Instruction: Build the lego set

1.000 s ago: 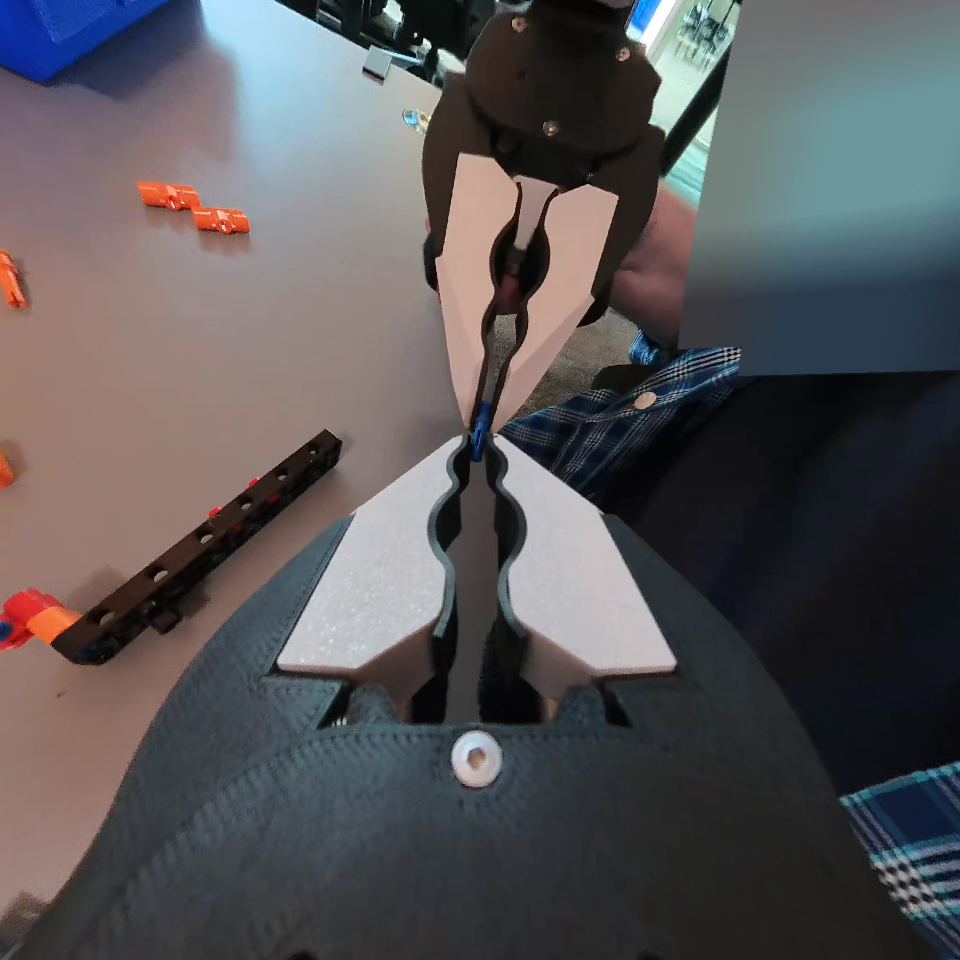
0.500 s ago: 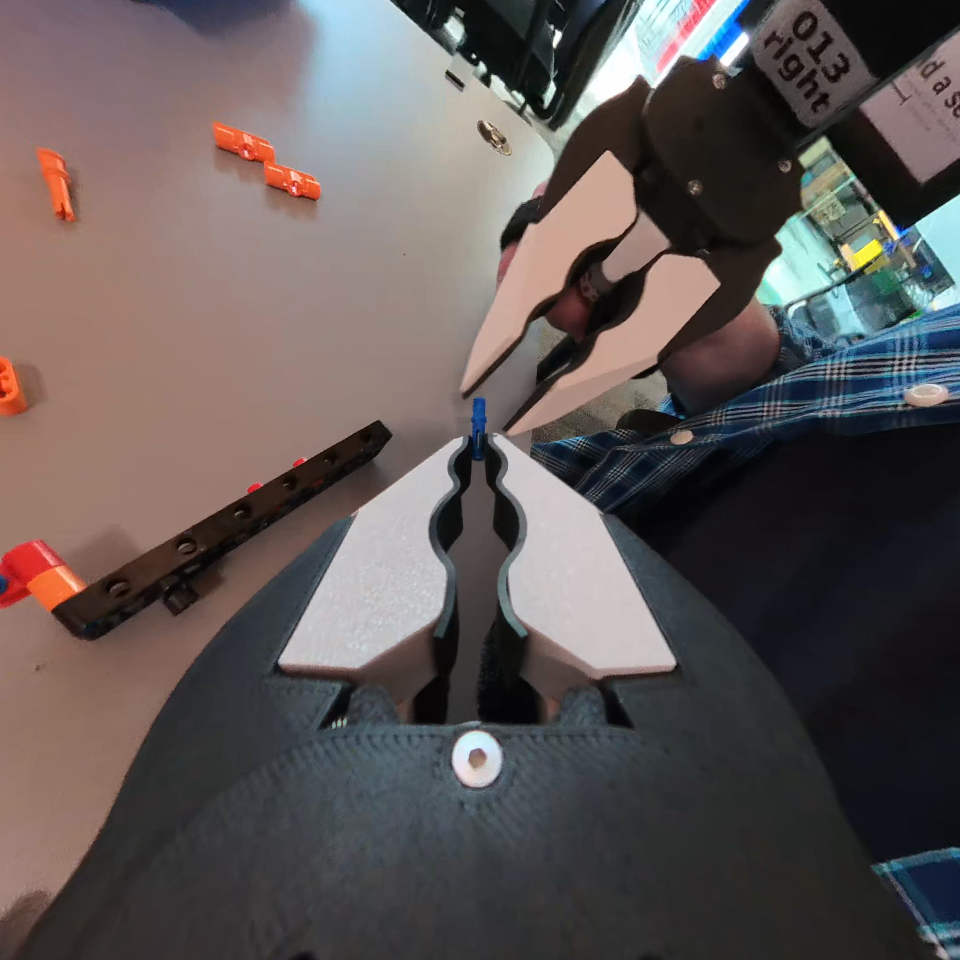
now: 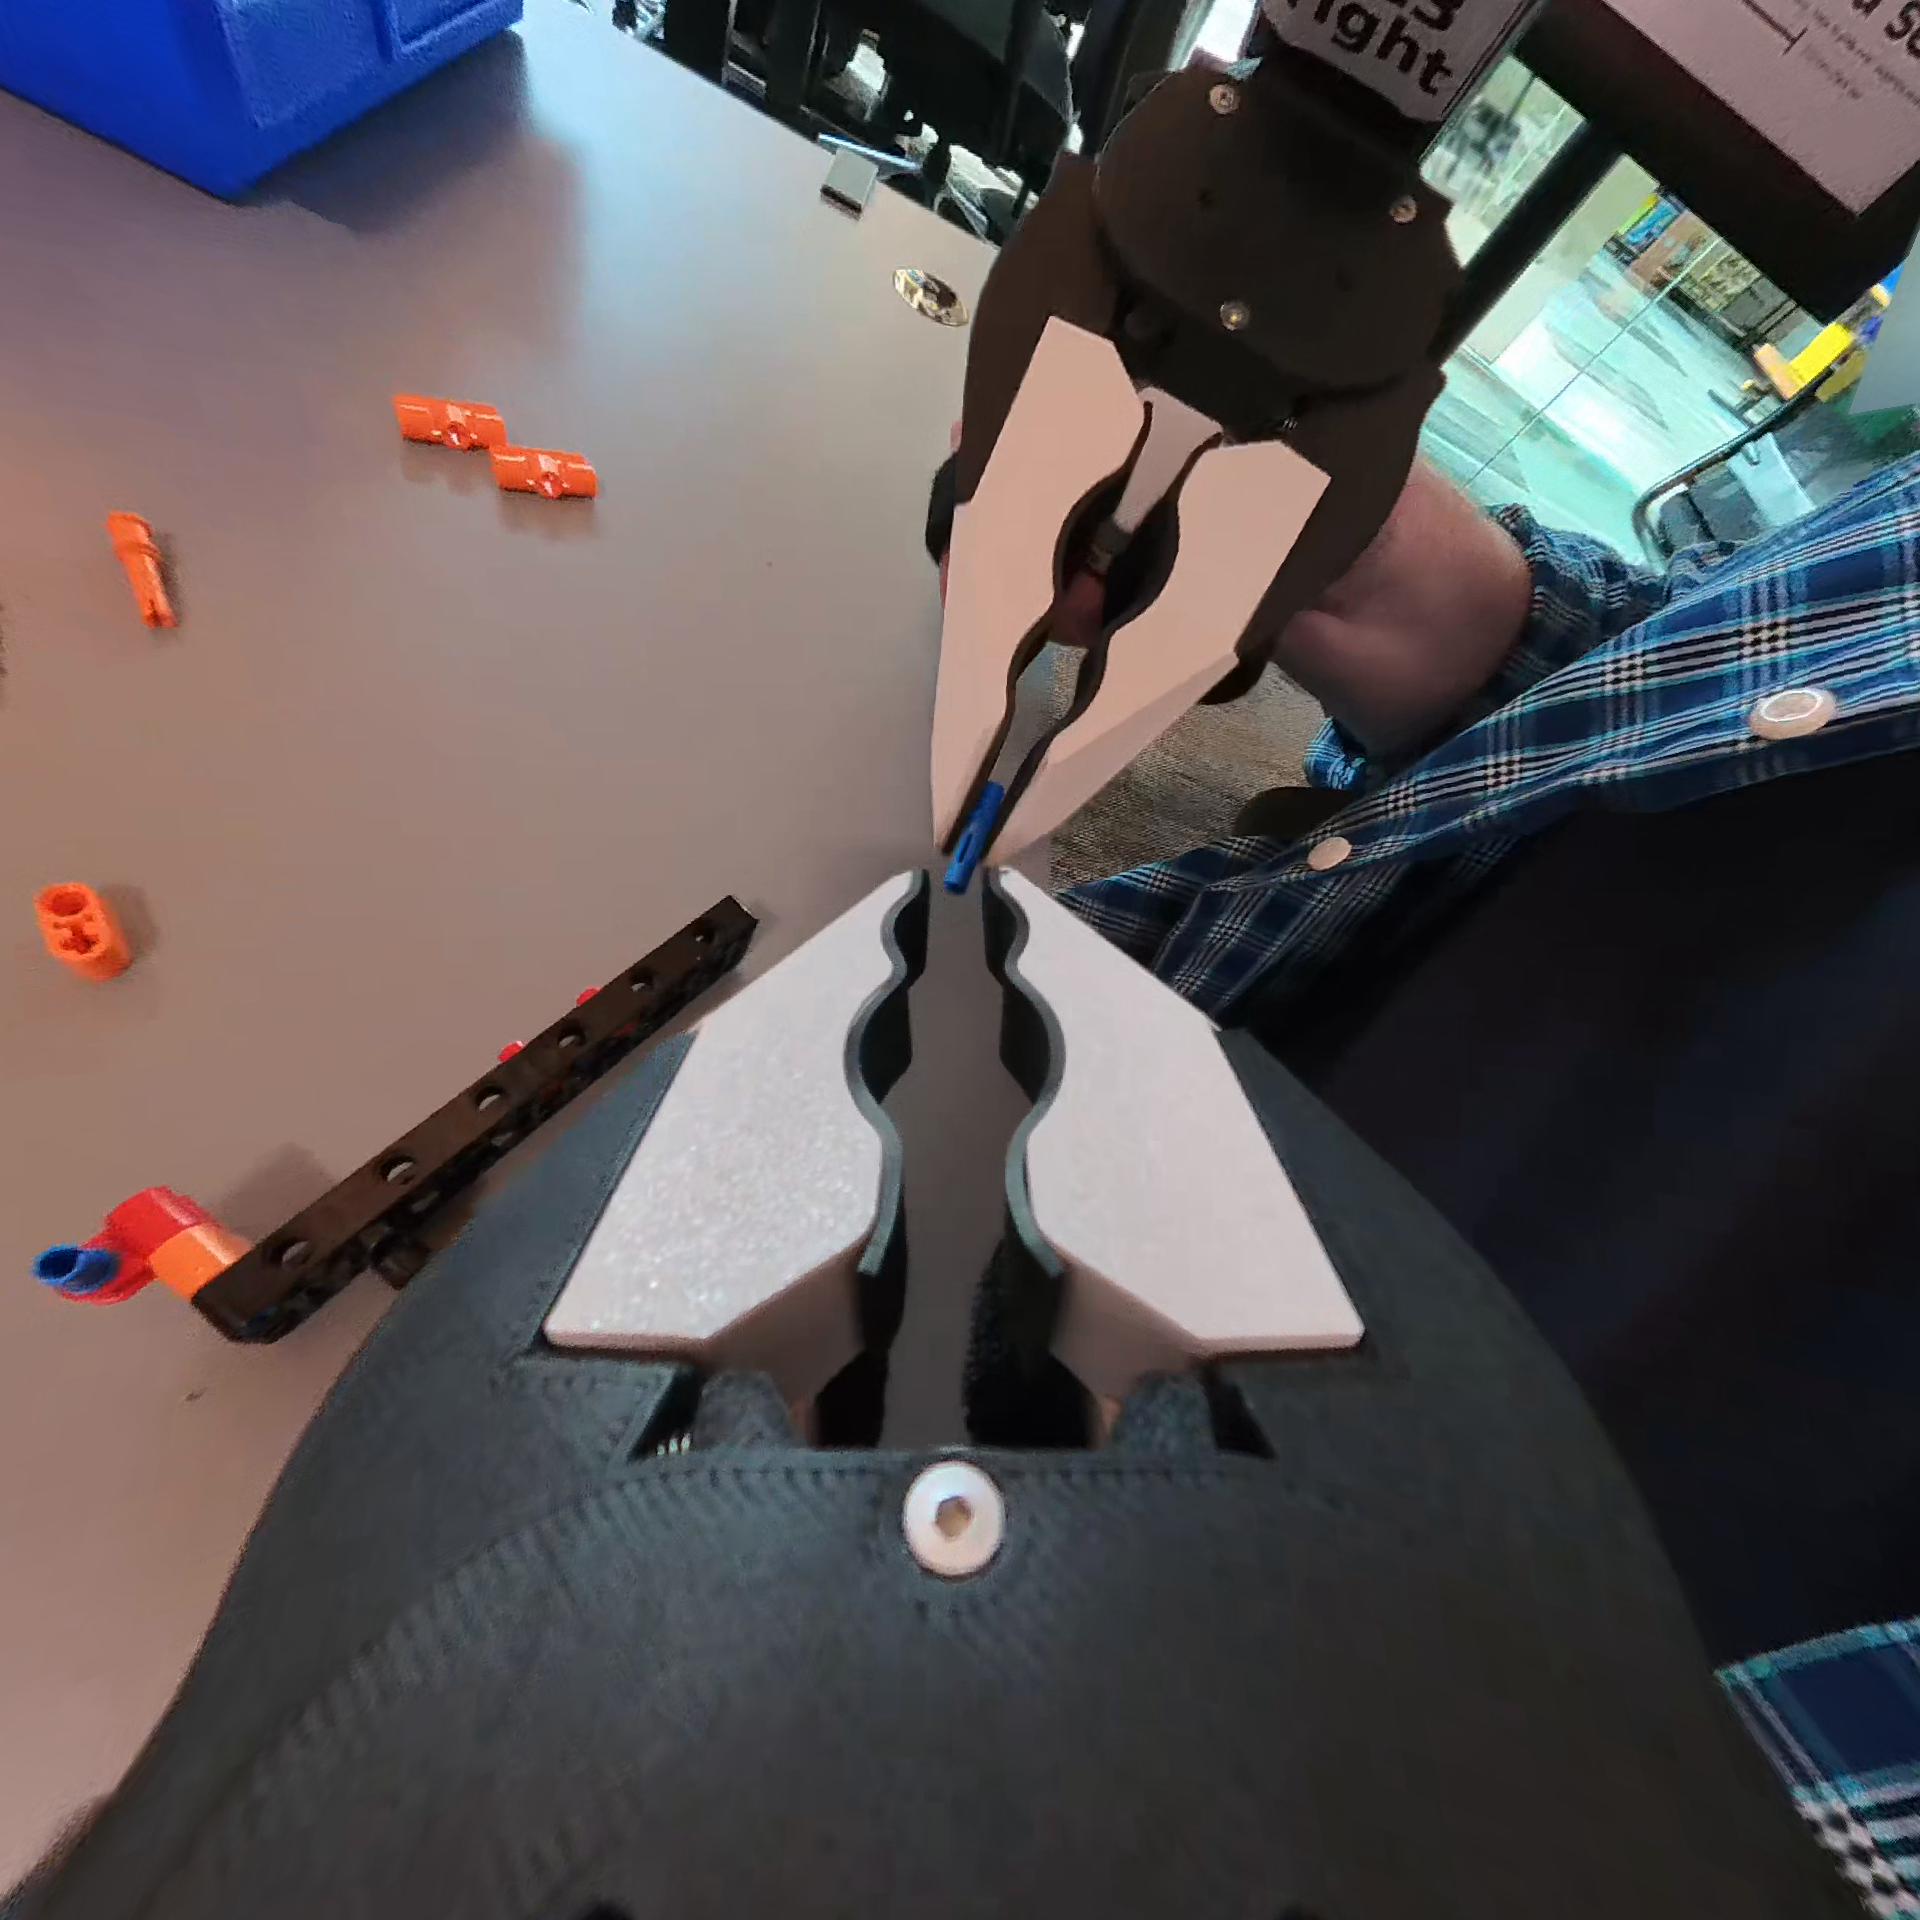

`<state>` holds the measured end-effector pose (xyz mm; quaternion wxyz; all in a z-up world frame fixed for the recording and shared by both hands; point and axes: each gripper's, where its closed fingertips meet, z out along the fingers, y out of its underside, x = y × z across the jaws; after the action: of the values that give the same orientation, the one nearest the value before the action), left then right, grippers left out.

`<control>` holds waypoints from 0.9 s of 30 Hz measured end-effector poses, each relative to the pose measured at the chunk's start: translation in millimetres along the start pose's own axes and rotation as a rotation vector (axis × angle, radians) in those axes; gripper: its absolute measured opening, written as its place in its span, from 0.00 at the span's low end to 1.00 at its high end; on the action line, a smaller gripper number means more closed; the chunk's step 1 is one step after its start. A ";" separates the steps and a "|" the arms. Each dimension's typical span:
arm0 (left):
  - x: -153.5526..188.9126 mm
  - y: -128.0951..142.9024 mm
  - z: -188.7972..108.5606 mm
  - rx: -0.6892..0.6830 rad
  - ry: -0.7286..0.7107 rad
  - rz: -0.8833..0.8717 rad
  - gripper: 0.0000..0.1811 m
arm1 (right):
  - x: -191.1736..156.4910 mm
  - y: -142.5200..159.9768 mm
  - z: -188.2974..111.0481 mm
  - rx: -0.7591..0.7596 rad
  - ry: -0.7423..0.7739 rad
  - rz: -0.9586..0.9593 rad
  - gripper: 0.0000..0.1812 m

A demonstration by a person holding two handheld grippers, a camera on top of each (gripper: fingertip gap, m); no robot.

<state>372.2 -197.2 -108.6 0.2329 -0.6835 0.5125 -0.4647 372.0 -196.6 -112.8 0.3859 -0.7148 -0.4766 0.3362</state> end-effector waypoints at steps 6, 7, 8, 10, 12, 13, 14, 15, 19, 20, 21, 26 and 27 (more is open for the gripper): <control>-9.3 -5.6 -10.0 0.004 -0.056 0.023 0.11 | 11.3 5.5 -8.0 0.007 0.032 0.028 0.01; -11.3 -6.0 -12.1 0.001 -0.066 0.027 0.11 | 13.9 7.0 -9.3 0.007 0.038 0.038 0.01; -13.3 -6.6 -14.7 0.001 -0.076 0.028 0.12 | 16.6 8.8 -10.5 0.005 0.044 0.049 0.01; -18.8 -7.7 -22.0 0.001 -0.106 0.032 0.13 | 22.4 12.1 -13.1 0.001 0.061 0.066 0.01; -26.9 -10.5 -35.1 0.008 -0.154 0.038 0.14 | 27.6 15.8 -15.3 -0.001 0.075 0.085 0.01; -30.9 -12.0 -43.0 0.014 -0.177 0.037 0.14 | 29.9 18.1 -16.1 -0.003 0.081 0.098 0.01; -34.9 -12.8 -51.3 0.019 -0.200 0.034 0.15 | 31.9 20.5 -16.6 -0.006 0.087 0.109 0.01; -39.2 -13.1 -59.6 0.025 -0.227 0.033 0.15 | 33.5 22.0 -17.0 -0.009 0.092 0.118 0.01; -51.0 -7.9 -82.6 0.031 -0.294 0.011 0.14 | 37.7 21.7 -17.8 -0.007 0.101 0.126 0.01; -52.6 -6.4 -85.7 0.030 -0.305 0.011 0.14 | 37.9 21.5 -17.5 -0.008 0.101 0.124 0.01; -53.5 -5.2 -87.7 0.028 -0.313 0.011 0.14 | 38.0 21.8 -17.0 -0.011 0.100 0.124 0.01; -55.8 -2.7 -85.9 -0.008 -0.344 0.055 0.14 | 37.8 23.0 -15.9 -0.021 0.100 0.123 0.01; -56.1 -2.6 -82.9 -0.025 -0.348 0.075 0.14 | 37.6 23.2 -15.8 -0.022 0.098 0.123 0.01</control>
<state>298.7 -131.7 -90.7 0.3267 -0.7370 0.4952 -0.3240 407.1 -170.6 -129.7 0.3794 -0.7627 -0.4159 0.3184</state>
